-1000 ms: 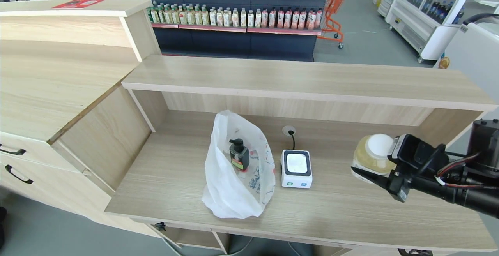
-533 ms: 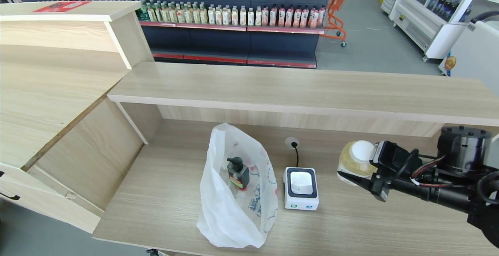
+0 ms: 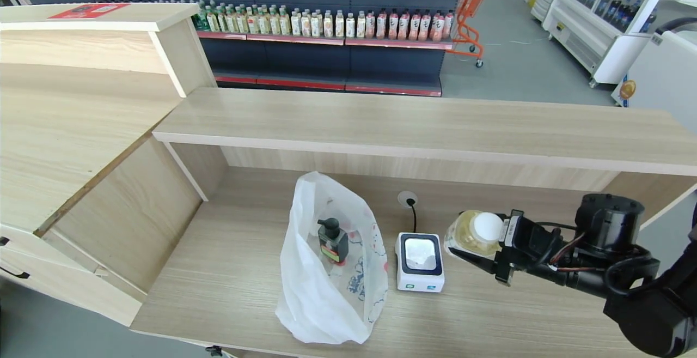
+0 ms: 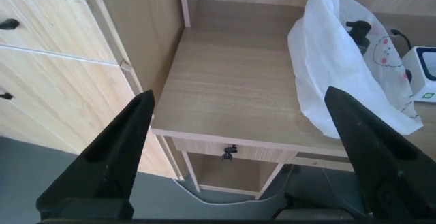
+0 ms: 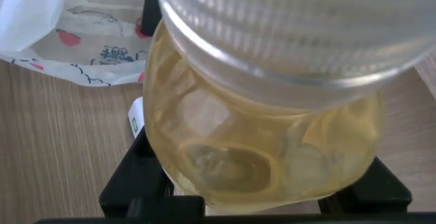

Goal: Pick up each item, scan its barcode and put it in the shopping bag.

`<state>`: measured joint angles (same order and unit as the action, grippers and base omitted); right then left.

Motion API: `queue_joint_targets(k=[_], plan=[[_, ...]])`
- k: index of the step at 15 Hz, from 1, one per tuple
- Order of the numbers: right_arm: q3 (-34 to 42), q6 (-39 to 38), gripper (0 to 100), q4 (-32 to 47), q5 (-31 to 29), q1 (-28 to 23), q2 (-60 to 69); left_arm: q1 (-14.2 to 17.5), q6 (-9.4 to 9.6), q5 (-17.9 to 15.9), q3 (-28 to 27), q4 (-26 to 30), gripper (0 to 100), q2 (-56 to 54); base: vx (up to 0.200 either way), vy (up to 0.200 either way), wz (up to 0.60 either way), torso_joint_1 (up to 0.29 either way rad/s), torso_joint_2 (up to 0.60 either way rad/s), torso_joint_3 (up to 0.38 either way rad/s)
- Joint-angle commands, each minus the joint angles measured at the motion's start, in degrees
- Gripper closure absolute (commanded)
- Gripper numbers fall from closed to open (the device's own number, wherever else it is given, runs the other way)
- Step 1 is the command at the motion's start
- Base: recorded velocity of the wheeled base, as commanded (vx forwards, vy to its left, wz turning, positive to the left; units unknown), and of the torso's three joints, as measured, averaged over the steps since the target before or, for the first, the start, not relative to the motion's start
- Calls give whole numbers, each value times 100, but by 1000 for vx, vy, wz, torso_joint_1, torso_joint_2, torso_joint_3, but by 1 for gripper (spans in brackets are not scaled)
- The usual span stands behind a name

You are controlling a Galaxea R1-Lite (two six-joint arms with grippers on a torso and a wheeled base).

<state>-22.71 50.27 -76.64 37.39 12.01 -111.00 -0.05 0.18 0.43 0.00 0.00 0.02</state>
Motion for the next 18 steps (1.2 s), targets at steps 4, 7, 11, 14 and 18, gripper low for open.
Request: queue_joint_targets(k=[4, 7, 11, 14, 18], plan=[[21, 264, 100, -360, 260, 12, -581, -4, -1, 1, 0, 0, 0, -2, 0, 0, 0, 0, 0, 0], [-49, 624, 100, -501, 287, -23, -801, -4, -1, 1, 0, 0, 0, -2, 0, 0, 0, 0, 0, 0], [-120, 685, 100, -905, 287, -41, -1188, -4, -1, 1, 0, 0, 0, -2, 0, 0, 0, 0, 0, 0], [-287, 668, 100, -1222, 348, -23, -1478, 5, -1, 1, 0, 0, 0, -2, 0, 0, 0, 0, 0, 0], [-357, 668, 100, -1222, 392, -14, -1706, -4, -1, 1, 0, 0, 0, -2, 0, 0, 0, 0, 0, 0]])
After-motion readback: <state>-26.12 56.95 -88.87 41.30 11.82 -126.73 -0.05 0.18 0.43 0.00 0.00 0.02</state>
